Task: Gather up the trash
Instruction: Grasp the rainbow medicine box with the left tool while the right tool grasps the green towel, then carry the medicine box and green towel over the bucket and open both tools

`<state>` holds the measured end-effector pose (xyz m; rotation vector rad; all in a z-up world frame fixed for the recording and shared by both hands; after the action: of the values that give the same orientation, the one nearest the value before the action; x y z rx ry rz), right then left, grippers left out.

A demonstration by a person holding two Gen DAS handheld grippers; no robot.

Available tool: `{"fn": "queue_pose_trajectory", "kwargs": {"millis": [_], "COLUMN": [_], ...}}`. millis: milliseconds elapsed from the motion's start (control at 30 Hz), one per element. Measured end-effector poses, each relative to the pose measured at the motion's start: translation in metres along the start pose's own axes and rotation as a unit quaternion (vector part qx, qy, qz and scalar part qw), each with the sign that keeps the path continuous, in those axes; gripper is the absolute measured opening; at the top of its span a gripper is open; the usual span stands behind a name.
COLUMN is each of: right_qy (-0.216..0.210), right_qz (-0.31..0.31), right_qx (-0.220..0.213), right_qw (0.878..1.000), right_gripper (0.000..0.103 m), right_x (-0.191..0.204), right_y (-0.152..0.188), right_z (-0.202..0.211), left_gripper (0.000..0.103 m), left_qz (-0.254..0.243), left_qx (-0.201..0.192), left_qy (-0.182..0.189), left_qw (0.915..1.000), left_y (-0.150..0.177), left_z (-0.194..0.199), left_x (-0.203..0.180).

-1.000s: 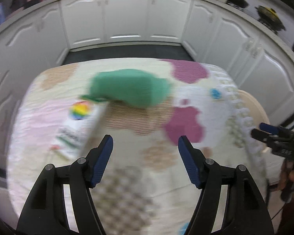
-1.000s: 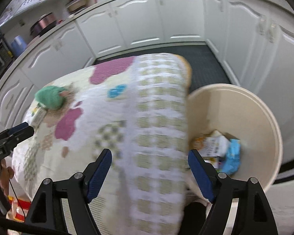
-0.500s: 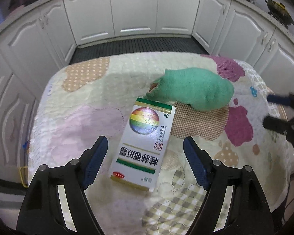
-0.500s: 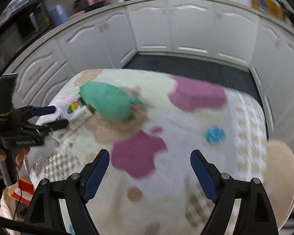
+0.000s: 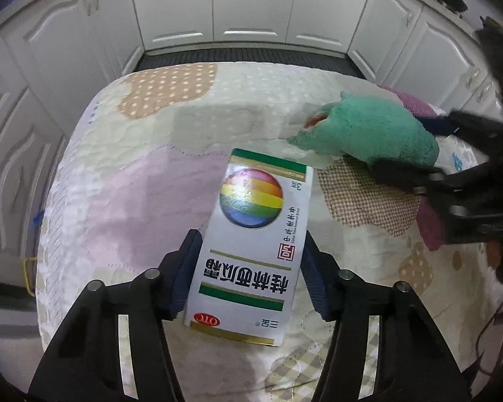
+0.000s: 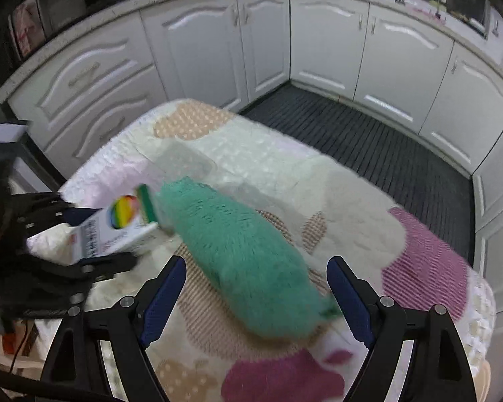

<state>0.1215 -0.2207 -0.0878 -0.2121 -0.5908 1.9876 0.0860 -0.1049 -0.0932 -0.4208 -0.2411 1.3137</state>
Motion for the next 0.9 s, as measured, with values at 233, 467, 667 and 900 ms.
{"fn": "queue_pose_trajectory", "kwargs": {"millis": [233, 467, 667, 900], "right_qy": [-0.019, -0.014, 0.013, 0.034], "right_qz": [-0.08, -0.148, -0.211, -0.268], "right_qx": [-0.032, -0.066, -0.082, -0.106], "right_qw": [0.996, 0.987, 0.974, 0.957], "right_gripper": [0.048, 0.048, 0.048, 0.048], "right_x": [-0.01, -0.022, -0.044, -0.075], "right_y": [0.026, 0.072, 0.118, 0.163], "right_z": [0.025, 0.077, 0.11, 0.147], "left_gripper": [0.052, 0.052, 0.052, 0.051], "left_qz": [0.028, 0.01, -0.014, -0.053], "left_qx": [-0.023, -0.053, -0.064, -0.076], "left_qy": [0.023, 0.038, 0.056, 0.07], "left_qw": [0.9991, 0.9978, 0.9963, 0.9932], "left_y": [0.003, 0.003, 0.007, 0.01], "left_z": [0.018, 0.035, 0.045, 0.054], "left_x": [-0.008, -0.055, -0.107, -0.167]}}
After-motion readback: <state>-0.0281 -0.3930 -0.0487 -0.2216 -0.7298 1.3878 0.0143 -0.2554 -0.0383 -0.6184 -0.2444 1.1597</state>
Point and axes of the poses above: each gripper's, at about its wrist camera, not at the fingertips, and z roughly against the way its jaws point, x to its left, y to its underside, the point moved 10 cm from there along -z, roughly the way its jaws point
